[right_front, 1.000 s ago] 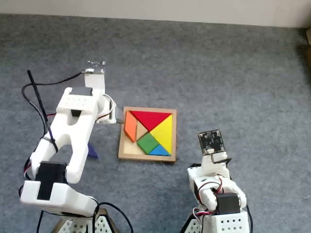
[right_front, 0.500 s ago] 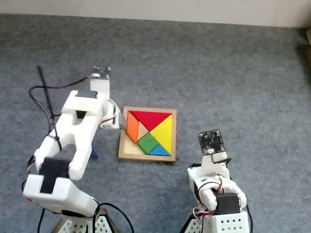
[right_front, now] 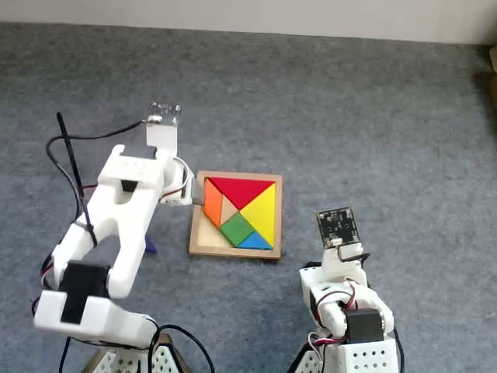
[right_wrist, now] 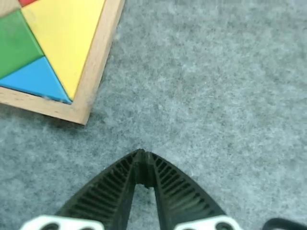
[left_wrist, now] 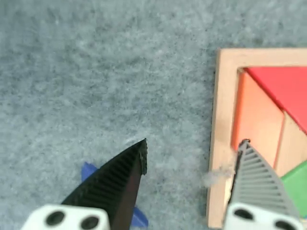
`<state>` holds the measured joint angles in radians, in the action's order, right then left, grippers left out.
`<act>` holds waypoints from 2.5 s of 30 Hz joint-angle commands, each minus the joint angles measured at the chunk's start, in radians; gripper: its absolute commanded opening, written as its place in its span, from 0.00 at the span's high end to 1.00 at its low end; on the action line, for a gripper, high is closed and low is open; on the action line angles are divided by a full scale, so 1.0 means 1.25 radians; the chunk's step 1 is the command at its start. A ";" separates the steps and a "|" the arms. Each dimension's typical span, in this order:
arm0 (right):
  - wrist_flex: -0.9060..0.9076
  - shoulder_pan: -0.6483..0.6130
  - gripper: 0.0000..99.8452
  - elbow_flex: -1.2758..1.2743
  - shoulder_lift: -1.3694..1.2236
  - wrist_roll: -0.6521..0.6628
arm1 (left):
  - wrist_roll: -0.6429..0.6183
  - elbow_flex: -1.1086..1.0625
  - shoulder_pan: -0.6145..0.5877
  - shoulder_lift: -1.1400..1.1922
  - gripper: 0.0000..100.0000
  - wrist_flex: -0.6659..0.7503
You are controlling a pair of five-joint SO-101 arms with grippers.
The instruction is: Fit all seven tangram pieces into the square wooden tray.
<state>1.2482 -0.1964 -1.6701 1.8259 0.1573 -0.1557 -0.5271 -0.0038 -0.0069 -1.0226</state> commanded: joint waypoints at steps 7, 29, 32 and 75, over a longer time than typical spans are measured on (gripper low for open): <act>0.007 0.033 0.99 -0.120 0.015 -0.002 | 0.011 -0.025 0.028 -0.078 0.71 -0.005; 0.007 0.044 0.99 -0.120 0.015 -0.002 | 0.086 -0.206 -0.293 -0.217 0.64 -0.103; 0.007 0.045 0.99 -0.120 0.015 -0.002 | 0.086 -0.246 -0.292 -0.217 0.65 -0.054; 0.007 0.042 0.99 -0.120 0.015 -0.002 | 0.081 -0.075 -0.174 0.053 0.81 -0.054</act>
<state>1.2482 -0.1473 -1.6701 1.8259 0.1573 -0.0575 -0.6605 -0.2601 0.0606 -1.1009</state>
